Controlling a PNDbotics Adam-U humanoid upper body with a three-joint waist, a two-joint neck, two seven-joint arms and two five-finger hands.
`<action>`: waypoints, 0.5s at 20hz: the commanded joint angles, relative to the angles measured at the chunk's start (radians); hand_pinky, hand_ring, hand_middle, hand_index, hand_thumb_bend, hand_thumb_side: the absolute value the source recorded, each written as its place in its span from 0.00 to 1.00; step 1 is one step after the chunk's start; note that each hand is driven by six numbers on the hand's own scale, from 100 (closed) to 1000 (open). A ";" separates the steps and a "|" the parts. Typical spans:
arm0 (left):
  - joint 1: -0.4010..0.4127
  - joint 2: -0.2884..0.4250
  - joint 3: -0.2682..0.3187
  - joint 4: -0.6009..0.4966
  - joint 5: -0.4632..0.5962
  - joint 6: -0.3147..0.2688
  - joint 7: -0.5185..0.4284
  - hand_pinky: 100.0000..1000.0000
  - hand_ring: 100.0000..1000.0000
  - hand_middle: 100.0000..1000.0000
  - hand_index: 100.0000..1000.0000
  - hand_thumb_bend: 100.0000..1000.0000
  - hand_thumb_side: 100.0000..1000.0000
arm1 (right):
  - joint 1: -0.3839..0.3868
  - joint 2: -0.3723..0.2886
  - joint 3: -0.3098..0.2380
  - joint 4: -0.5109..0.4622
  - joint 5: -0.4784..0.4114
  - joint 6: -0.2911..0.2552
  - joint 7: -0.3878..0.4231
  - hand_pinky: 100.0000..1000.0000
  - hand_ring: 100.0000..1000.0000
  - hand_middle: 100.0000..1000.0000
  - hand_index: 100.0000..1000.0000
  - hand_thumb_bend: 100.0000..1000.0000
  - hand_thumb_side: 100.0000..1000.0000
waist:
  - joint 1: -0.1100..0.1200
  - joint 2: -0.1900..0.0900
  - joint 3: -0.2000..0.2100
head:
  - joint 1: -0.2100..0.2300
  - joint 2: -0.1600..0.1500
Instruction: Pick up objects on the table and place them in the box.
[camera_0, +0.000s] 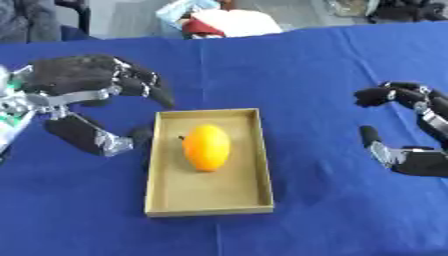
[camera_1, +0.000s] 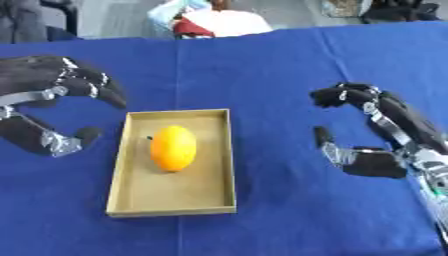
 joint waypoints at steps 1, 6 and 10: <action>0.046 -0.037 0.075 -0.046 0.096 0.054 -0.020 0.67 0.66 0.69 0.82 0.00 0.70 | -0.003 -0.009 -0.021 -0.014 0.010 0.005 -0.019 0.67 0.68 0.66 0.85 0.00 0.40 | -0.009 -0.010 0.008 | 0.008 0.011; 0.146 -0.152 0.150 -0.031 0.167 0.146 -0.057 0.66 0.65 0.68 0.82 0.00 0.78 | 0.008 0.000 -0.031 -0.016 0.013 0.011 -0.039 0.67 0.69 0.66 0.85 0.00 0.40 | -0.021 -0.006 0.017 | 0.018 0.034; 0.197 -0.228 0.179 -0.020 0.178 0.197 -0.073 0.66 0.64 0.67 0.82 0.00 0.84 | 0.019 0.007 -0.043 -0.015 0.019 0.017 -0.053 0.67 0.69 0.66 0.85 0.00 0.40 | -0.027 -0.002 0.024 | 0.020 0.059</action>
